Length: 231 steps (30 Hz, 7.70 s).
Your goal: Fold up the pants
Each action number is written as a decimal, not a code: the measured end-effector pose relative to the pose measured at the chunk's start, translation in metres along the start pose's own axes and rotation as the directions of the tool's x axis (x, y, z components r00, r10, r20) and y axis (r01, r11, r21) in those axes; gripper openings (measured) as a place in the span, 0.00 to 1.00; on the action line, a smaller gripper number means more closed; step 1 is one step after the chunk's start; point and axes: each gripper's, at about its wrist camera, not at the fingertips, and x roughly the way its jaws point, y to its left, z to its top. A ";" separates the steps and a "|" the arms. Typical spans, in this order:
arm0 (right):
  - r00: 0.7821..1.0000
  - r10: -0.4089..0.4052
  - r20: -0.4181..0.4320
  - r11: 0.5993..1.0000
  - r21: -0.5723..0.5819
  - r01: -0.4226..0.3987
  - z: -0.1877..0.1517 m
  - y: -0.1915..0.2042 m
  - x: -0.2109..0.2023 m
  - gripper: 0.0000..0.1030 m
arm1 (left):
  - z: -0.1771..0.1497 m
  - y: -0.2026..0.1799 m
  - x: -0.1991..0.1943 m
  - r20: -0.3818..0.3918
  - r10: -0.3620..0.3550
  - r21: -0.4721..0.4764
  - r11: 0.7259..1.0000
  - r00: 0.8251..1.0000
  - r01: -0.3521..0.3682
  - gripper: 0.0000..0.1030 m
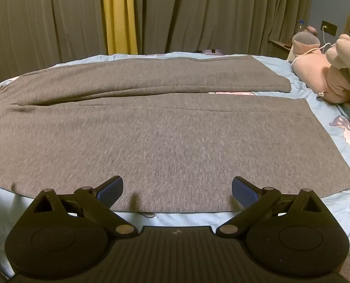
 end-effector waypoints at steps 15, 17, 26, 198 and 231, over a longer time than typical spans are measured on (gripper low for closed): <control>1.000 -0.002 0.003 1.000 -0.001 0.002 0.001 -0.001 0.000 0.96 | -0.003 0.003 -0.001 -0.001 0.008 -0.012 1.000 1.000 -0.008 1.00; 1.000 -0.001 0.004 1.000 -0.001 0.001 0.001 -0.001 0.000 0.96 | -0.003 0.004 0.001 -0.004 0.009 -0.016 1.000 1.000 -0.009 1.00; 1.000 -0.002 0.004 1.000 0.000 0.002 0.001 -0.001 0.000 0.96 | -0.003 0.003 0.001 -0.006 0.008 -0.017 1.000 1.000 -0.009 1.00; 0.987 0.100 -0.125 0.977 0.202 -0.074 0.084 -0.056 0.102 0.96 | 0.098 0.024 0.117 0.020 0.325 -0.296 0.905 0.946 -0.305 1.00; 0.946 -0.265 -0.188 0.818 0.476 0.324 0.323 -0.108 0.385 0.08 | 0.082 0.050 0.157 0.214 0.381 -0.494 0.837 0.900 -0.237 1.00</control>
